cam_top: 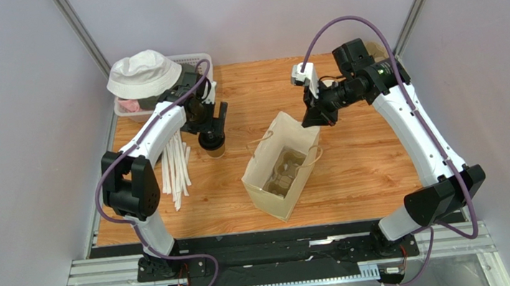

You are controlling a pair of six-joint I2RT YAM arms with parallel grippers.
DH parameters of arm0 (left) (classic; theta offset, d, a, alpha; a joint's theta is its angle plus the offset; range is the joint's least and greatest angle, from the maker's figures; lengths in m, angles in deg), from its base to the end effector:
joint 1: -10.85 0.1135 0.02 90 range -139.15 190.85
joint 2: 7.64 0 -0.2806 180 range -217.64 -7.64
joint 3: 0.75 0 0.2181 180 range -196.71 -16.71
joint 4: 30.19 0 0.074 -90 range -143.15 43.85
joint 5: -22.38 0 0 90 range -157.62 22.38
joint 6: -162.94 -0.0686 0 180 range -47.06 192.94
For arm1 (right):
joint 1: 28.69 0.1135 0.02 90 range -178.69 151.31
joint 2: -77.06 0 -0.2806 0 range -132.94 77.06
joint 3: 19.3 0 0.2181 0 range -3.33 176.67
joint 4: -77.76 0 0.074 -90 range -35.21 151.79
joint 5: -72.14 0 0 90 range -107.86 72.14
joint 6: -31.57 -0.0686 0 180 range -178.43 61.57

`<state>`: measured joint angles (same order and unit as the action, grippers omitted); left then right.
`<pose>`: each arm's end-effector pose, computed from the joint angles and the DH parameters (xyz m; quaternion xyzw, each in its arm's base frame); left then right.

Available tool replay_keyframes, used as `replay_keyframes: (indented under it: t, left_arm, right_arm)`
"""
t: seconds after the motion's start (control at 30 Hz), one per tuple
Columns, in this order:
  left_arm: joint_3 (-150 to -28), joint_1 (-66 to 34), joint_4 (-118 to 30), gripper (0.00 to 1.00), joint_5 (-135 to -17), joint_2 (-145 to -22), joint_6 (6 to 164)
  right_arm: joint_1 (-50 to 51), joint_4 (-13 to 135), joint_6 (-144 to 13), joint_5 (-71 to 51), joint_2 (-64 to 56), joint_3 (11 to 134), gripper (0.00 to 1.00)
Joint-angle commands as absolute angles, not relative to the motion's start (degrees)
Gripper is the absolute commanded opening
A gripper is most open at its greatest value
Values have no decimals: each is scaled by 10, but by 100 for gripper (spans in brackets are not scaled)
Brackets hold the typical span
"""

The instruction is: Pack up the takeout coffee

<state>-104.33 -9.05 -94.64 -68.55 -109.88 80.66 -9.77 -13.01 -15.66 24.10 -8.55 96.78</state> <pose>0.3400 -0.1243 0.2656 0.1051 0.9669 -0.0632 0.2239 0.2201 0.1239 0.3953 -0.5415 0.7278 0.2892 0.3056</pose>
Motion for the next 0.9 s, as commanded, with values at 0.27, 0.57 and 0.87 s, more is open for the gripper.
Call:
replay_keyframes:
  t: [0.27,0.57,0.87]
  left_arm:
    - [-1039,-93,-934,99,-660,-1116,824]
    - [-1039,-93,-934,99,-656,-1121,830]
    - [-1034,-93,-935,96,-671,-1124,832]
  right_arm:
    - [-101,-135,-153,242,-81,985,0]
    - [-102,-137,-149,243,-85,991,0]
    - [-102,-140,-143,242,-83,990,0]
